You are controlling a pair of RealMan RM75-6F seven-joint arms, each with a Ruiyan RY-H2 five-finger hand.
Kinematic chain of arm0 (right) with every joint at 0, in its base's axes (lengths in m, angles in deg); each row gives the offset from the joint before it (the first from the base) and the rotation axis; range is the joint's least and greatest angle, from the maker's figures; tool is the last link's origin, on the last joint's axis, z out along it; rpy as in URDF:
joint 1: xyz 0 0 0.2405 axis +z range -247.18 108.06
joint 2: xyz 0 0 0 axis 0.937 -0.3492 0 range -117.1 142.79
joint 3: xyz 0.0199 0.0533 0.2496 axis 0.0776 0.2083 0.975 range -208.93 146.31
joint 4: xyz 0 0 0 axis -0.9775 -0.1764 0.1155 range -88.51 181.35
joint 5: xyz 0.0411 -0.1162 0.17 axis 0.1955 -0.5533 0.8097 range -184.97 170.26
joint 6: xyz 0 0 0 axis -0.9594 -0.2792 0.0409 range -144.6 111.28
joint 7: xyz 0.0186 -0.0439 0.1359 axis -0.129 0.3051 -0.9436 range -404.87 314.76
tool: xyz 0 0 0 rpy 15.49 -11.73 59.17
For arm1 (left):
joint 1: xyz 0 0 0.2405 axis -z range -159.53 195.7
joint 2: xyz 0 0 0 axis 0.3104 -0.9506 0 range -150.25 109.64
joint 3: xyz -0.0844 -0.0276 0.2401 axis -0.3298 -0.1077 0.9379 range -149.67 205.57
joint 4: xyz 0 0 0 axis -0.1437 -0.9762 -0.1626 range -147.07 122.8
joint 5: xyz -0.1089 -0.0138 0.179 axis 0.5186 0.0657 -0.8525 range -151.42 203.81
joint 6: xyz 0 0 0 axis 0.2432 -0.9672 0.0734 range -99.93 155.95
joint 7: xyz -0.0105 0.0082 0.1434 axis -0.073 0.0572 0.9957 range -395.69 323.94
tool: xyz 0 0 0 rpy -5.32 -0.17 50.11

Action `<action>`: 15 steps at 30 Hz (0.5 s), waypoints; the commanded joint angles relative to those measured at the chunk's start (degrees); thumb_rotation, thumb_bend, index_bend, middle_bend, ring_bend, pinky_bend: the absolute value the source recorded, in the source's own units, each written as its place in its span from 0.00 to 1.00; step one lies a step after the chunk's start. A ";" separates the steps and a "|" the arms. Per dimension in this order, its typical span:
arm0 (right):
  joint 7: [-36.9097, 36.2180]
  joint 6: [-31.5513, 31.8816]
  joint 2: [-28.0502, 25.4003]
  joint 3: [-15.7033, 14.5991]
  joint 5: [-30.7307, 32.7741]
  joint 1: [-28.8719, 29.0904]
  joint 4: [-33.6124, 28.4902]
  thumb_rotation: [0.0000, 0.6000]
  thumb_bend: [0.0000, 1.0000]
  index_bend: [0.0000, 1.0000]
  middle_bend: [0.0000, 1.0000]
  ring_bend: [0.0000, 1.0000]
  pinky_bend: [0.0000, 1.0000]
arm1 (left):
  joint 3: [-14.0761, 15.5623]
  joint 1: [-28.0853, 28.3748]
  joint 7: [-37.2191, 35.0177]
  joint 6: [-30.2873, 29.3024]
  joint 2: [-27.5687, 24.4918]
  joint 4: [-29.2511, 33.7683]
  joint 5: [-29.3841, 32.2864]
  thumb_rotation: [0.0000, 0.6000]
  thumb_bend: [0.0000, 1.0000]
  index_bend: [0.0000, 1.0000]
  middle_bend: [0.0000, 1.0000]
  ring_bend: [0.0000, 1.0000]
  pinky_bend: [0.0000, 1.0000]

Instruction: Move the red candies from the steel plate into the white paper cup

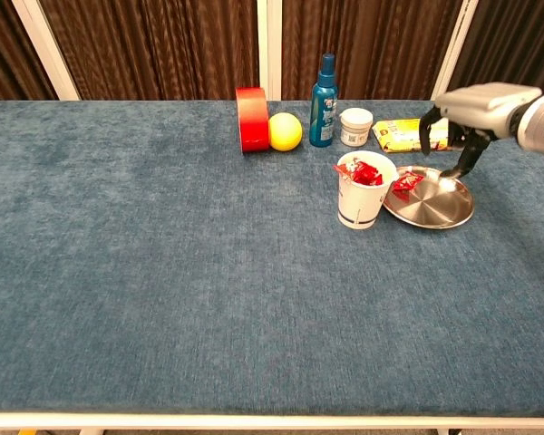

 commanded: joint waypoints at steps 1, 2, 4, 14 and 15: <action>-1.32 -1.98 3.01 -0.09 -0.45 0.83 3.92 1.00 0.19 0.45 0.98 0.94 1.00 | 0.06 -0.04 0.24 0.01 -0.10 0.22 0.07 1.00 0.00 0.26 0.15 0.09 0.13; -1.51 -2.27 3.50 -0.07 -0.64 0.97 4.65 1.00 0.19 0.45 0.98 0.94 1.00 | 0.04 -0.06 0.29 -0.02 -0.13 0.29 0.11 1.00 0.00 0.26 0.15 0.09 0.13; -1.58 -2.91 4.57 -0.01 -0.86 1.38 6.35 1.00 0.19 0.45 0.98 0.94 1.00 | 0.04 -0.15 0.31 -0.07 -0.15 0.35 0.24 1.00 0.00 0.26 0.15 0.09 0.13; -2.77 -5.58 9.64 0.72 -1.59 2.86 13.76 1.00 0.20 0.45 0.98 0.94 1.00 | 0.23 -0.51 0.08 -0.15 -0.20 0.16 0.51 1.00 0.00 0.26 0.15 0.09 0.13; -2.96 -5.77 9.98 0.79 -1.77 2.97 14.24 1.00 0.21 0.45 0.98 0.94 1.00 | 0.23 -0.53 0.03 -0.15 -0.20 0.13 0.53 1.00 0.00 0.26 0.15 0.09 0.13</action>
